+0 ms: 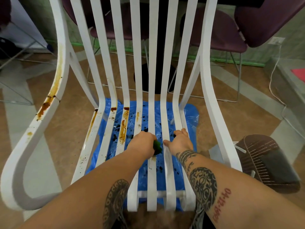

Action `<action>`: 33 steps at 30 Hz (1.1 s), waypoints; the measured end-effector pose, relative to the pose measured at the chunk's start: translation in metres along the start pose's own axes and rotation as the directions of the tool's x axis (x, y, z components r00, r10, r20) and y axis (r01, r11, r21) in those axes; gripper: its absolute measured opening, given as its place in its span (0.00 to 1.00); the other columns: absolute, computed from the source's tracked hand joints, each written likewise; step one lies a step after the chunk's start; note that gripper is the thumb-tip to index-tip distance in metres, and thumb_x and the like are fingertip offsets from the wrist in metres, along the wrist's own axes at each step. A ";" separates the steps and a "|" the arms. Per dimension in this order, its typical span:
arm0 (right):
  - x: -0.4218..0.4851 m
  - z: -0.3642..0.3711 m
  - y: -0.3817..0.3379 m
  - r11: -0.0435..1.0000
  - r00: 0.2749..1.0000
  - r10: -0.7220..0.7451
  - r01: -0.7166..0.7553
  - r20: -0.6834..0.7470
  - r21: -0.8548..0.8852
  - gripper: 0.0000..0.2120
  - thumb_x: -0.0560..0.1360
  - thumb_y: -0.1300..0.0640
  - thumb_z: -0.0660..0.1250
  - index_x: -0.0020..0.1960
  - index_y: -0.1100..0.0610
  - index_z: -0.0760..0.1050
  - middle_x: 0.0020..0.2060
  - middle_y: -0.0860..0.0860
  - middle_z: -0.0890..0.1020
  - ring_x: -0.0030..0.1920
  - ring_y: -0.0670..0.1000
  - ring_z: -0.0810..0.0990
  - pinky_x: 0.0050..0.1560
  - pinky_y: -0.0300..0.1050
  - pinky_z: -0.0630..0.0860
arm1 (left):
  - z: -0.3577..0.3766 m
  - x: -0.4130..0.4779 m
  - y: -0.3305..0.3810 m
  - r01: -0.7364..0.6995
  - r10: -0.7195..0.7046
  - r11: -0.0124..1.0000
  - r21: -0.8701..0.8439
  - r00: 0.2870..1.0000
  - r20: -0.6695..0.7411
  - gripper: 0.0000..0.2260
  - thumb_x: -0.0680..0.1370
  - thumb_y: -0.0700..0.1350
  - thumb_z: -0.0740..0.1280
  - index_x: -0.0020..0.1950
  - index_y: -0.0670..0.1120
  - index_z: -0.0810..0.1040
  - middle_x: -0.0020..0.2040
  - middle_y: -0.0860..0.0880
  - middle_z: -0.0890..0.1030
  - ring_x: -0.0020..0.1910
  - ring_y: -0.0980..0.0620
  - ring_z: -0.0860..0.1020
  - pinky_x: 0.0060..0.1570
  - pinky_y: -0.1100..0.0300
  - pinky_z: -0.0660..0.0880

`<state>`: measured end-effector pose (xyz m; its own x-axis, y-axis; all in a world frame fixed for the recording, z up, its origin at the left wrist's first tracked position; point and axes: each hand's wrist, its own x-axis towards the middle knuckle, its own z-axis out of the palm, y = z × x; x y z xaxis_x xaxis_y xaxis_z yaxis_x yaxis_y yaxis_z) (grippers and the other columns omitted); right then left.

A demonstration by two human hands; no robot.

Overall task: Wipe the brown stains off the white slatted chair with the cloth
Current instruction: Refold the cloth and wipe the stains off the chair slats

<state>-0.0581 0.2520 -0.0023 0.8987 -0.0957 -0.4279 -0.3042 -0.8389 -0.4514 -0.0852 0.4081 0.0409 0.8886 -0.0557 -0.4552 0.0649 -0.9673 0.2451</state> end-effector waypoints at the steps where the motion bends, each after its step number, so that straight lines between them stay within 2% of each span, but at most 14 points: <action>1: 0.001 -0.001 0.000 1.000 1.000 0.004 -0.004 0.008 -0.017 0.37 0.76 0.42 0.71 0.78 0.54 0.61 0.82 0.50 0.48 0.75 0.56 0.66 0.69 0.53 0.72 | -0.001 0.000 -0.001 0.007 -0.006 0.999 -0.035 1.000 0.027 0.12 0.77 0.40 0.69 0.60 0.50 0.80 0.55 0.44 0.80 0.51 0.44 0.80 0.48 0.52 0.81; 3: 0.000 -0.001 -0.002 0.999 1.000 0.013 -0.012 0.022 -0.042 0.38 0.75 0.42 0.71 0.78 0.54 0.61 0.82 0.50 0.47 0.75 0.56 0.67 0.68 0.55 0.73 | -0.004 -0.001 -0.006 0.058 -0.057 0.985 -0.163 0.998 0.013 0.13 0.78 0.43 0.70 0.62 0.51 0.80 0.56 0.45 0.81 0.53 0.44 0.80 0.50 0.51 0.81; 5: -0.001 -0.002 -0.002 0.999 0.999 0.014 -0.013 0.038 -0.039 0.38 0.75 0.43 0.72 0.79 0.53 0.60 0.82 0.49 0.47 0.74 0.57 0.68 0.67 0.56 0.74 | -0.004 0.001 -0.011 0.100 -0.137 0.946 -0.310 0.985 -0.102 0.13 0.78 0.46 0.72 0.62 0.51 0.79 0.55 0.46 0.81 0.53 0.45 0.80 0.50 0.52 0.81; 7: -0.003 -0.002 0.002 1.000 0.999 0.014 -0.014 0.032 0.003 0.37 0.76 0.45 0.71 0.79 0.52 0.59 0.82 0.49 0.48 0.75 0.57 0.67 0.68 0.56 0.73 | 0.000 0.003 -0.011 0.075 -0.150 0.927 -0.368 0.972 -0.179 0.13 0.78 0.45 0.72 0.62 0.51 0.79 0.55 0.47 0.82 0.53 0.45 0.81 0.48 0.53 0.81; 12: -0.022 0.005 0.019 1.000 1.000 -0.009 0.009 -0.005 0.029 0.34 0.78 0.47 0.69 0.79 0.50 0.59 0.81 0.46 0.52 0.77 0.55 0.64 0.74 0.59 0.64 | 0.019 -0.006 -0.004 0.037 -0.063 0.976 -0.215 0.992 -0.112 0.13 0.78 0.39 0.68 0.59 0.53 0.82 0.51 0.45 0.83 0.48 0.43 0.81 0.49 0.47 0.83; 15: -0.031 0.002 0.019 0.999 1.000 -0.017 0.016 0.025 0.041 0.33 0.77 0.49 0.70 0.78 0.50 0.61 0.80 0.48 0.59 0.74 0.56 0.68 0.71 0.59 0.69 | 0.023 -0.015 -0.006 0.034 -0.051 0.984 -0.174 0.994 -0.094 0.13 0.77 0.40 0.69 0.57 0.54 0.82 0.52 0.46 0.83 0.48 0.44 0.81 0.49 0.47 0.83; 18: -0.036 -0.008 0.014 1.000 0.995 0.003 -0.005 0.101 0.023 0.34 0.74 0.52 0.73 0.76 0.50 0.64 0.75 0.52 0.69 0.69 0.57 0.73 0.67 0.57 0.73 | 0.026 -0.027 -0.005 0.029 -0.039 0.988 -0.151 0.997 -0.069 0.14 0.77 0.39 0.69 0.59 0.54 0.82 0.54 0.46 0.83 0.50 0.44 0.81 0.50 0.47 0.83; 20: -0.043 -0.013 0.009 1.000 0.992 0.010 -0.007 0.122 -0.024 0.32 0.72 0.49 0.76 0.73 0.51 0.68 0.70 0.52 0.74 0.67 0.57 0.75 0.65 0.56 0.74 | 0.029 -0.036 -0.005 0.028 -0.036 0.988 -0.151 0.998 -0.055 0.15 0.77 0.38 0.69 0.60 0.53 0.82 0.55 0.45 0.83 0.51 0.44 0.81 0.51 0.47 0.82; 22: -0.056 -0.014 0.005 0.995 0.991 -0.015 0.027 0.133 -0.091 0.31 0.71 0.42 0.76 0.70 0.51 0.72 0.71 0.52 0.71 0.72 0.58 0.68 0.69 0.60 0.70 | 0.034 -0.045 -0.005 0.040 -0.047 0.984 -0.172 0.998 -0.038 0.16 0.77 0.38 0.69 0.61 0.53 0.82 0.55 0.45 0.83 0.52 0.44 0.81 0.51 0.49 0.82; 24: -0.077 -0.013 0.006 0.980 0.987 -0.018 0.048 0.157 -0.192 0.35 0.71 0.37 0.74 0.72 0.49 0.71 0.78 0.51 0.61 0.77 0.59 0.57 0.73 0.62 0.62 | 0.040 -0.057 -0.005 0.062 -0.071 0.976 -0.211 0.997 -0.036 0.16 0.76 0.37 0.69 0.61 0.53 0.82 0.54 0.45 0.82 0.49 0.44 0.82 0.49 0.49 0.83; 25: -0.087 -0.009 0.009 0.973 0.988 -0.022 0.056 0.152 -0.225 0.35 0.72 0.37 0.73 0.74 0.48 0.69 0.79 0.50 0.57 0.78 0.59 0.54 0.73 0.62 0.60 | 0.044 -0.063 -0.006 0.069 -0.081 0.971 -0.229 0.996 -0.047 0.16 0.76 0.38 0.70 0.61 0.53 0.82 0.54 0.45 0.82 0.48 0.44 0.82 0.48 0.48 0.83; 29: -0.117 0.006 0.034 0.978 0.992 -0.109 0.119 0.067 -0.174 0.24 0.80 0.48 0.66 0.75 0.47 0.68 0.79 0.50 0.57 0.76 0.57 0.56 0.72 0.55 0.60 | 0.052 -0.086 0.001 0.089 -0.110 0.965 -0.246 0.991 -0.073 0.13 0.77 0.44 0.71 0.61 0.54 0.81 0.54 0.45 0.82 0.49 0.45 0.82 0.49 0.49 0.83; 33: -0.124 0.003 0.042 0.970 0.982 -0.091 0.126 0.167 -0.209 0.29 0.79 0.58 0.65 0.78 0.46 0.64 0.81 0.48 0.55 0.78 0.56 0.55 0.75 0.54 0.58 | 0.058 -0.109 0.005 0.080 -0.086 0.977 -0.197 0.996 -0.023 0.16 0.76 0.39 0.69 0.61 0.54 0.82 0.54 0.46 0.82 0.51 0.44 0.82 0.50 0.50 0.82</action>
<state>-0.1834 0.2305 0.0297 0.8573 0.0721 -0.5097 -0.1162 -0.9375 -0.3281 -0.2075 0.3946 0.0424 0.8898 0.0330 -0.4552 0.2236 -0.9009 0.3719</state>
